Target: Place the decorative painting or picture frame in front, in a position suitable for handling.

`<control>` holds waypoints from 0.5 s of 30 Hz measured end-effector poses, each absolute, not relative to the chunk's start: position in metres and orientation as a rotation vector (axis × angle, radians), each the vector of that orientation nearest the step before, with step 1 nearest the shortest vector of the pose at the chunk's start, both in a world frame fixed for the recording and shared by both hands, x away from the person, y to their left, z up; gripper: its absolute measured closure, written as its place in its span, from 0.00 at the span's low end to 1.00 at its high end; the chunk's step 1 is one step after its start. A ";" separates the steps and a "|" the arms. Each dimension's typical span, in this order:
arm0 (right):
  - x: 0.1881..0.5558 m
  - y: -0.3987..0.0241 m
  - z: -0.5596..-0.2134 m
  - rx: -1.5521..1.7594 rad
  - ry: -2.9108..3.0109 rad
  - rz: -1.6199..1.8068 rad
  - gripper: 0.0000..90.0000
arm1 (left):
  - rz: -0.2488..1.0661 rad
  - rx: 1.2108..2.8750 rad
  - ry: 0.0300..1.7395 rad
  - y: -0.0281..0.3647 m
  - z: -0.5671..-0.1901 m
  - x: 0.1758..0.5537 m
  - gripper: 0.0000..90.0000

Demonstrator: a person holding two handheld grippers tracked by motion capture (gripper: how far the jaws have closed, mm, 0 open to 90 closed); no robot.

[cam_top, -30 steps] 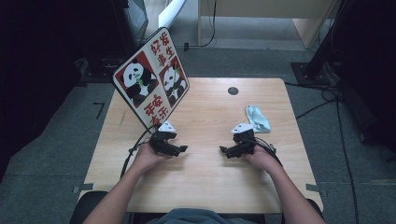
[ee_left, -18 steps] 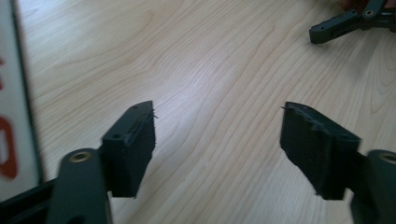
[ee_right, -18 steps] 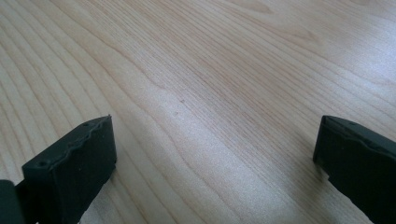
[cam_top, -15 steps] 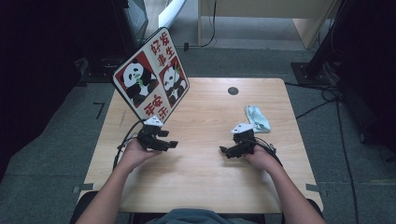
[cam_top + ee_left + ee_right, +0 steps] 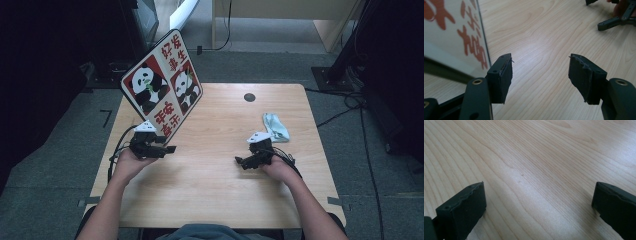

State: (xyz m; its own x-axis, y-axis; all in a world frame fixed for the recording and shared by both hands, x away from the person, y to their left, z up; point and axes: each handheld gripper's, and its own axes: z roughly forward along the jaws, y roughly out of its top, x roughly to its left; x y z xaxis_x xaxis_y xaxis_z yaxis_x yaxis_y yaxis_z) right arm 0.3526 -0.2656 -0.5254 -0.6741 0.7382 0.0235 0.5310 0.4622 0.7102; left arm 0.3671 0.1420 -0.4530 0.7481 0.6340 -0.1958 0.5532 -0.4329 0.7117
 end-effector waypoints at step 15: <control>0.355 -0.263 -0.525 1.056 2.442 1.033 0.00 | 0.157 2.040 0.989 0.177 -0.446 0.364 0.43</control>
State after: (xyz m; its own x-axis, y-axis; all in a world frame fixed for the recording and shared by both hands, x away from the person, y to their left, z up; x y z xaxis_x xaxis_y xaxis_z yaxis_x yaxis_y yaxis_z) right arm 0.3551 -0.2631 -0.5253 -0.6909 0.7227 0.0198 0.5176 0.4753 0.7114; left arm 0.3637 0.1769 -0.4457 0.6805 0.6957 -0.2300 0.5900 -0.3341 0.7350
